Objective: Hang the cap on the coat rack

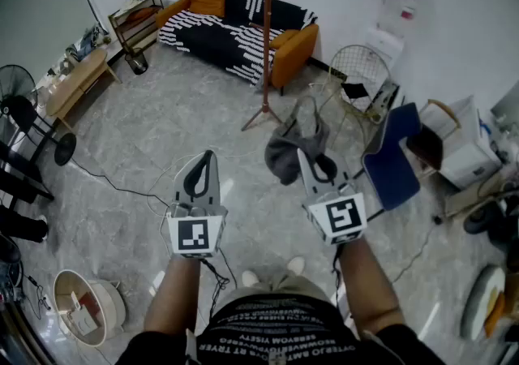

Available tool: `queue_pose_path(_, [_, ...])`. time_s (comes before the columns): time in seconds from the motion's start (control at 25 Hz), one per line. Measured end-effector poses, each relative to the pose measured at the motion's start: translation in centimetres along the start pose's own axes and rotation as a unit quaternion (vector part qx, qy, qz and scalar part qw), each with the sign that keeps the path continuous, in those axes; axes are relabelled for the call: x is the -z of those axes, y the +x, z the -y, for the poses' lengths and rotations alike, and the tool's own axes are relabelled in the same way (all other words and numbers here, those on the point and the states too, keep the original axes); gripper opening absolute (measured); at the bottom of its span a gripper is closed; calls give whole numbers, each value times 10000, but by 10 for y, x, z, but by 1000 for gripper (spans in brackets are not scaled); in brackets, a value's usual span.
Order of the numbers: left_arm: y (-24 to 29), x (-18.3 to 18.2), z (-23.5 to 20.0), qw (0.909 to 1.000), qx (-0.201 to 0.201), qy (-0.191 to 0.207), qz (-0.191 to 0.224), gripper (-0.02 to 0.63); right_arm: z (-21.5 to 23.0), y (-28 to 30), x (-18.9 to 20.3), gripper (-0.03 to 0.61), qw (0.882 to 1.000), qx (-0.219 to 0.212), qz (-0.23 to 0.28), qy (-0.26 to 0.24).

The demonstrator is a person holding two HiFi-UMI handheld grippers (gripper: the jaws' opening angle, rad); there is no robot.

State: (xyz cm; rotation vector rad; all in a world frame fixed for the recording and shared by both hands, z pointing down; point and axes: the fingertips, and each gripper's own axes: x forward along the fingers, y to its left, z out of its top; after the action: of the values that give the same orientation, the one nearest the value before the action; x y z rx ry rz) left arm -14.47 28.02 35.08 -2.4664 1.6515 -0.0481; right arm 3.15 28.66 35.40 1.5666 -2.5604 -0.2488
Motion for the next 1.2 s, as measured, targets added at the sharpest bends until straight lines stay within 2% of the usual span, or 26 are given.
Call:
queue_pose_path(0.16, [-11,-10,1,10000,11,-17,41,-2,-10,-25,-3,12,9997,186,-63,121])
queue_pose_path(0.44, [-33,-3,19,9999,115,56,-51,-2,-13,-57,1,12,9979,418,-60,491])
queue_pose_path(0.56, [-41,-2,20,9998,166,-40,-101,0,-19,-59,5,12,9981,415,-98,448])
queue_pose_path(0.88, [-50,10,16,9995,237,22,-227,-2,-32,-53,19,12,9977,383,-324,453])
queue_pose_path(1.2, [-39,16,16,9991,296,39,-313,0,-29,-47,17,12,9981,374,-330,355])
